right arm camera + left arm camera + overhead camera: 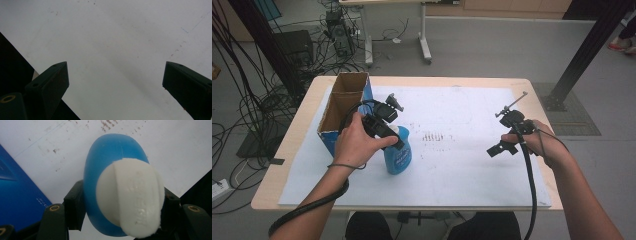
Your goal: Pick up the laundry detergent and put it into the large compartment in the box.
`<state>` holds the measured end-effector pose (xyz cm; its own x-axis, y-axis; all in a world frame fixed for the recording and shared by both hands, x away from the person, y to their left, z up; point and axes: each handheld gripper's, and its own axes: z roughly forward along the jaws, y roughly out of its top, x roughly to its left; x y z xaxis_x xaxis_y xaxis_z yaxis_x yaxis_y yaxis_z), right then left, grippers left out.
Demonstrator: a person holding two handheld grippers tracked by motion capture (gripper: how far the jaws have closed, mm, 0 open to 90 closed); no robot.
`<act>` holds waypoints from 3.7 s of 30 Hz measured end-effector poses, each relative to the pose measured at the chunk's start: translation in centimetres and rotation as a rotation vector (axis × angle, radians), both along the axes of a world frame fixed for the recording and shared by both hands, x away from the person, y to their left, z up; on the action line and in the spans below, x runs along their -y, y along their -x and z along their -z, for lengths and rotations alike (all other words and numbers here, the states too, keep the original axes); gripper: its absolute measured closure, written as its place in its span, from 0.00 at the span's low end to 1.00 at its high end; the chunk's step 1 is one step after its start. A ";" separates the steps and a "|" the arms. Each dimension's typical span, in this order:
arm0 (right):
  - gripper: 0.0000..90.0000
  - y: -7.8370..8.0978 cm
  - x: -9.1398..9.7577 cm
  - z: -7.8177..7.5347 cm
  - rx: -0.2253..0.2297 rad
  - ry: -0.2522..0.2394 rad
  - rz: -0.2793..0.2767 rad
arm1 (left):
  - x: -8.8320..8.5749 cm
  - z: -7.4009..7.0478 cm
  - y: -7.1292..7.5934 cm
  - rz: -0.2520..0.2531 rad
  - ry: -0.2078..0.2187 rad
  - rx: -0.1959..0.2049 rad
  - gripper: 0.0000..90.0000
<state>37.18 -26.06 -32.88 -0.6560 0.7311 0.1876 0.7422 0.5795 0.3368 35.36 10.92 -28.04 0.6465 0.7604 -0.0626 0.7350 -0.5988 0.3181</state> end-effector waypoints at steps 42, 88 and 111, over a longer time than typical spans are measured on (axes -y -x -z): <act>0.07 -2.5 -0.8 -0.6 0.008 -0.009 -0.007 | 0.0 -5.3 0.7 0.037 0.036 0.043 0.43; 0.07 -1.7 -0.4 -1.9 0.030 -0.019 -0.011 | 1.0 -24.1 -1.4 -0.036 0.109 0.152 0.42; 0.07 -1.7 -0.2 -1.7 0.027 -0.030 -0.009 | -4.1 -23.0 -3.3 -0.225 0.126 0.178 0.42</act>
